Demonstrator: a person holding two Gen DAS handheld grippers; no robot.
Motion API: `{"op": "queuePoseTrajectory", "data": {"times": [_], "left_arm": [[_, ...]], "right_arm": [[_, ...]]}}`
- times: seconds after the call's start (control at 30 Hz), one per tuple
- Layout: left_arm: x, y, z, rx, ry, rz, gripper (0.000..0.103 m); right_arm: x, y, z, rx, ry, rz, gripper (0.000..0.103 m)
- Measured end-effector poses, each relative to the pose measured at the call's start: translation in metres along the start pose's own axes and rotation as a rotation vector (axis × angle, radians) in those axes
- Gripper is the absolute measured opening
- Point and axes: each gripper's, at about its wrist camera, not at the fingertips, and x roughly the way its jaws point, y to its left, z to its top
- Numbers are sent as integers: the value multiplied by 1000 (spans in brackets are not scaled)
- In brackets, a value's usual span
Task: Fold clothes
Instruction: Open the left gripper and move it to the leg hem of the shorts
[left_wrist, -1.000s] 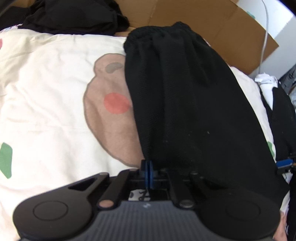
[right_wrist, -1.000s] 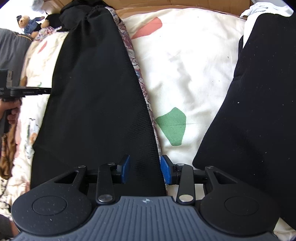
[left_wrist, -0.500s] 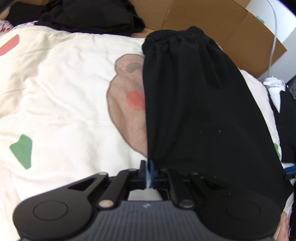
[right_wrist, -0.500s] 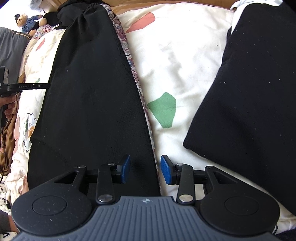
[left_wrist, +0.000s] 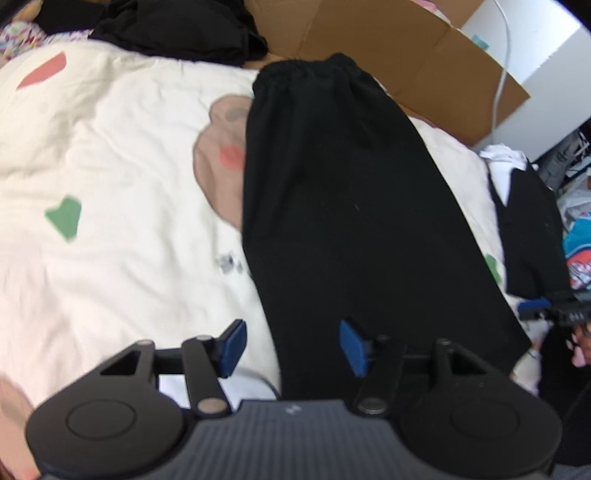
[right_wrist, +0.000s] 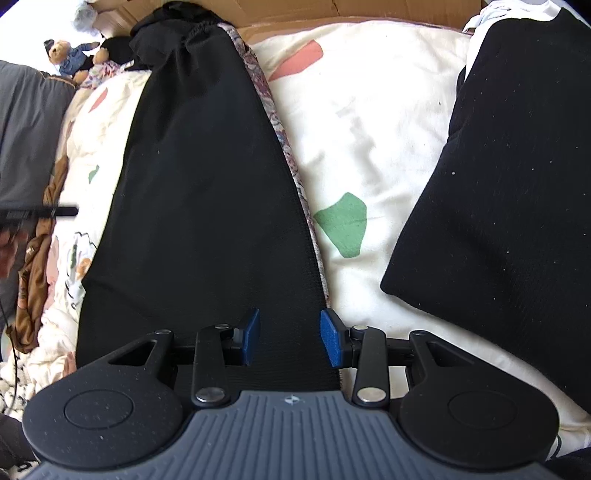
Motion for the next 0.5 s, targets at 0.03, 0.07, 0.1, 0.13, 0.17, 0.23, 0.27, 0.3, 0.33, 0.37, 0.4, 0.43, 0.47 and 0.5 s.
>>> {"op": "queuePoseTrajectory", "data": {"times": [0.03, 0.07, 0.1, 0.13, 0.17, 0.23, 0.27, 0.3, 0.33, 0.37, 0.4, 0.43, 0.47, 0.5], "left_arm": [[-3, -2, -4, 0, 6, 5, 60], [-5, -4, -8, 0, 12, 11, 60], [-9, -7, -11, 3, 20, 25, 61], [-14, -7, -16, 6, 22, 32, 62], [-17, -10, -19, 11, 24, 42, 64], [-18, -17, -23, 4, 27, 45, 70], [-19, -17, -29, -1, 35, 36, 70], [-20, -18, -34, -6, 44, 28, 70], [-11, -20, -30, -6, 49, 18, 70], [-3, -22, -27, -7, 55, 9, 70], [11, -34, -28, -17, 69, -2, 69], [17, -36, -33, -27, 88, -18, 68], [23, -37, -38, -36, 107, -34, 66], [28, -39, -44, -46, 125, -49, 64]], "right_arm": [[-1, 1, 0, -2, -5, 2, 41], [-2, 3, 0, -5, -9, 4, 41], [-4, 5, 1, -8, -14, 5, 41], [-4, 6, 1, -9, -15, 8, 41], [-5, 7, 1, -10, -16, 10, 41], [-6, 9, 0, -11, -16, 18, 41], [-7, 9, -1, -12, -16, 21, 41], [-8, 10, -2, -14, -13, 25, 41], [-8, 10, -3, -15, -10, 26, 41], [-9, 10, -4, -16, -8, 26, 41], [-9, 9, -6, -16, -3, 26, 41], [-9, 8, -8, -13, 2, 24, 41], [-9, 7, -9, -11, 4, 22, 41], [-9, 5, -11, -4, 10, 19, 41]]}}
